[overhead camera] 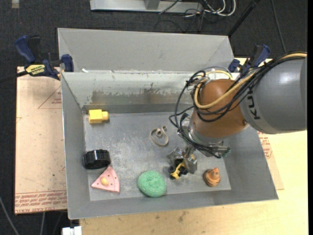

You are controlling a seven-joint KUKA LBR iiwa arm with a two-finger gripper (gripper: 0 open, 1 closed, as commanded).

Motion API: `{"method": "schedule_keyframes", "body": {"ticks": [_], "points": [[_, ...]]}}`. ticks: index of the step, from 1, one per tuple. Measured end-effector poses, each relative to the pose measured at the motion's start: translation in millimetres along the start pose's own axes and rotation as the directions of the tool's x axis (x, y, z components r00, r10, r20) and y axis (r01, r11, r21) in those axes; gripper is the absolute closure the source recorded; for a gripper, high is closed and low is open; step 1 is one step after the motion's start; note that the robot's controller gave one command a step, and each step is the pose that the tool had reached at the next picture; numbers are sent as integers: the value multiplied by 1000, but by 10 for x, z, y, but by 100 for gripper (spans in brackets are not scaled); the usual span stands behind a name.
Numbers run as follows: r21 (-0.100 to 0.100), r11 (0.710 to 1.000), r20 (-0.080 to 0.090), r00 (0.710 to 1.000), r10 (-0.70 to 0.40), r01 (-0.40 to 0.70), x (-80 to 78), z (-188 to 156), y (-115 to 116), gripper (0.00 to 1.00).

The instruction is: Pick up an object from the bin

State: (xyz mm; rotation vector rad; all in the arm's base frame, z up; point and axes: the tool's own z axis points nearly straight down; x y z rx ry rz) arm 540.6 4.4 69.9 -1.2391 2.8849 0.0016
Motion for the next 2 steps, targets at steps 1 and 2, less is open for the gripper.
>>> {"method": "schedule_keyframes", "body": {"ticks": [1, 2], "points": [[-2, 1000, -2, 1000, 0, 0, 5, -33, 9, 100], [-3, 1000, -3, 1000, 1, -1, 7, -153, 14, 100]]}}
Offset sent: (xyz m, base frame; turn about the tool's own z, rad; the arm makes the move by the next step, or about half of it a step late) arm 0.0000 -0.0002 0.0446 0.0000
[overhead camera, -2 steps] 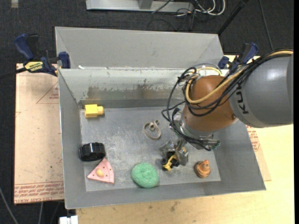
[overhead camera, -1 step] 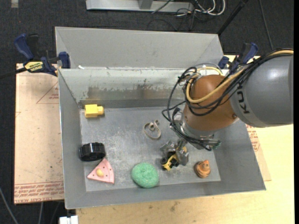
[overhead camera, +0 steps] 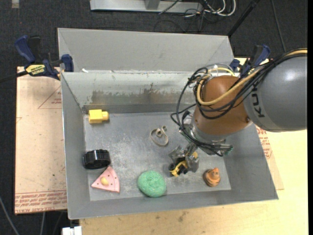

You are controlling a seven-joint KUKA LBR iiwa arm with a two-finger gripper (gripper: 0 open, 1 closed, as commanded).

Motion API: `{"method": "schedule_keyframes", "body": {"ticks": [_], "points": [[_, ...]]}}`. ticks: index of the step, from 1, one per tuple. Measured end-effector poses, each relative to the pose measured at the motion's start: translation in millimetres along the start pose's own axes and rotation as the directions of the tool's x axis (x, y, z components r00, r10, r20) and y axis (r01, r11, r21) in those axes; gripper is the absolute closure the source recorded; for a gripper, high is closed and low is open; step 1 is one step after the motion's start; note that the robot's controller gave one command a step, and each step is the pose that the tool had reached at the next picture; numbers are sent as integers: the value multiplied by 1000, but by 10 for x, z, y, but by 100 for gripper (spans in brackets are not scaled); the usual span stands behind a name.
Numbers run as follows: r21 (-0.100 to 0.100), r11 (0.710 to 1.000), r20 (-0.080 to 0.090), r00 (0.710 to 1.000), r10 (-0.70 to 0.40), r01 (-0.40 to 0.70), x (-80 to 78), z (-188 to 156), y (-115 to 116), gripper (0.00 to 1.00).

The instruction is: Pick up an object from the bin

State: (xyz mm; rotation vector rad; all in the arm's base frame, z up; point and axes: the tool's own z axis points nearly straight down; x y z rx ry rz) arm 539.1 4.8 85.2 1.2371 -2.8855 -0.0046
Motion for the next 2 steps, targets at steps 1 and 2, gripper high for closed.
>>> {"method": "schedule_keyframes", "body": {"ticks": [1, 2], "points": [[-3, 1000, -2, 1000, 1, -1, 3, -164, 8, 100], [0, 1000, 0, 1000, 1, -1, -1, -392, 4, 100]]}}
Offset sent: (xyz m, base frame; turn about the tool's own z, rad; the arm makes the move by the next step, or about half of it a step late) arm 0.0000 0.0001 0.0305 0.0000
